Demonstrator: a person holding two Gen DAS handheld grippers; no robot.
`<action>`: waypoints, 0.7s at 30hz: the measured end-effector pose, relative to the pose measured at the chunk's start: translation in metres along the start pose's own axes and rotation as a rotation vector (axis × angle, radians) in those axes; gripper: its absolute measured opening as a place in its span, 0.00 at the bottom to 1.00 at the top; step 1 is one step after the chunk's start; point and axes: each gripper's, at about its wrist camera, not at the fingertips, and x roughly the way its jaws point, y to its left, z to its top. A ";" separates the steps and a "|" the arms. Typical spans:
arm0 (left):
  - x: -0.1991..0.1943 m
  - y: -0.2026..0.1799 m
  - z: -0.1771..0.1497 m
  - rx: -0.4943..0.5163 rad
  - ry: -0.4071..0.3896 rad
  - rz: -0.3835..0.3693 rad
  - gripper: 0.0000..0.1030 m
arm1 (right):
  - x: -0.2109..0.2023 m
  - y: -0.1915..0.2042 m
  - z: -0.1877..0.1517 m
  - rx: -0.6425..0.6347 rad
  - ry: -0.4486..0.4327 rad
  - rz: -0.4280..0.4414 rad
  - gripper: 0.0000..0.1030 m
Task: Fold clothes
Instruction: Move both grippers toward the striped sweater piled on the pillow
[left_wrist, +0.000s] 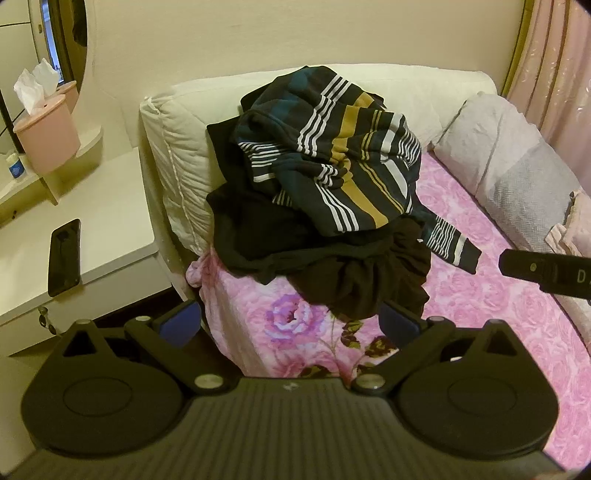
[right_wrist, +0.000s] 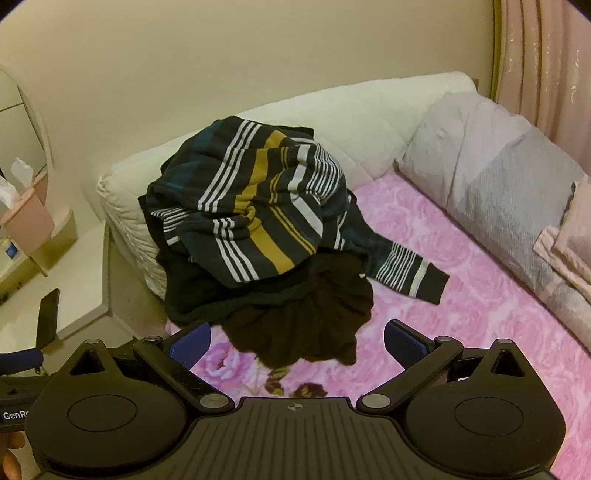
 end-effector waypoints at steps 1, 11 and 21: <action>0.000 0.000 0.000 0.001 0.000 -0.001 0.98 | 0.000 -0.001 0.000 0.004 0.004 0.002 1.00; -0.003 -0.007 -0.004 0.016 0.003 0.005 0.98 | -0.001 -0.005 -0.002 -0.002 0.019 0.004 1.00; -0.007 -0.017 -0.006 0.037 -0.001 0.019 0.98 | -0.002 -0.008 -0.001 -0.020 0.021 0.011 1.00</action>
